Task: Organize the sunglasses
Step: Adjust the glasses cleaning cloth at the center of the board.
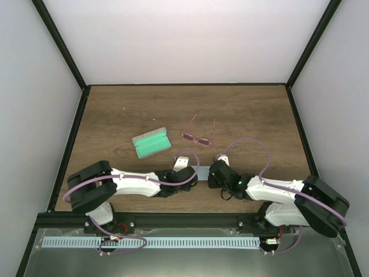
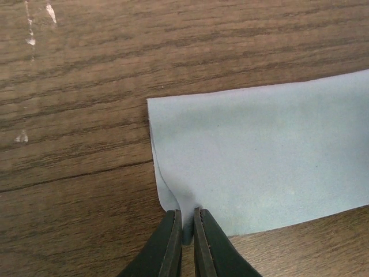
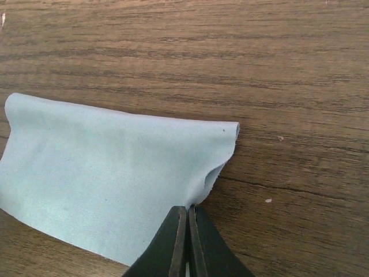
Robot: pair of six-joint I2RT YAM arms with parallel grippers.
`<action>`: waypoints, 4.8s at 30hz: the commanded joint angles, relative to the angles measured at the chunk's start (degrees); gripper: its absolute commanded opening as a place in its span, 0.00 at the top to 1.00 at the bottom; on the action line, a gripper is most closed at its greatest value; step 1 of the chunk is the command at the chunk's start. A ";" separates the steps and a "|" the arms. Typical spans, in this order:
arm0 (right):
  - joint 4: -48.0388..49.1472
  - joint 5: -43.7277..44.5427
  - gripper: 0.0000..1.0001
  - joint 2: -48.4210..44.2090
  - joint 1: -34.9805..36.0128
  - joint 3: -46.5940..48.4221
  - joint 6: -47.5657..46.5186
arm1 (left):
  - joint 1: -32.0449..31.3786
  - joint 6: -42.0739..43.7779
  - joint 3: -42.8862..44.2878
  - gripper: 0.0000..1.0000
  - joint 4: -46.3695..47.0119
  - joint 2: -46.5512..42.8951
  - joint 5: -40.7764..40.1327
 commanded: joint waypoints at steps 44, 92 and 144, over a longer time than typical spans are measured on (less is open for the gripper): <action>0.58 2.30 0.99 1.40 0.49 3.24 -1.70 | -0.13 -0.66 2.43 0.84 -0.17 4.08 -0.16; -0.30 3.96 0.99 2.15 0.48 7.15 -3.15 | 1.36 -0.43 3.91 0.93 -3.16 -1.85 -6.87; 0.78 -0.36 0.78 5.43 0.57 2.14 -0.38 | 1.61 1.00 4.17 0.93 -0.70 -0.59 -5.55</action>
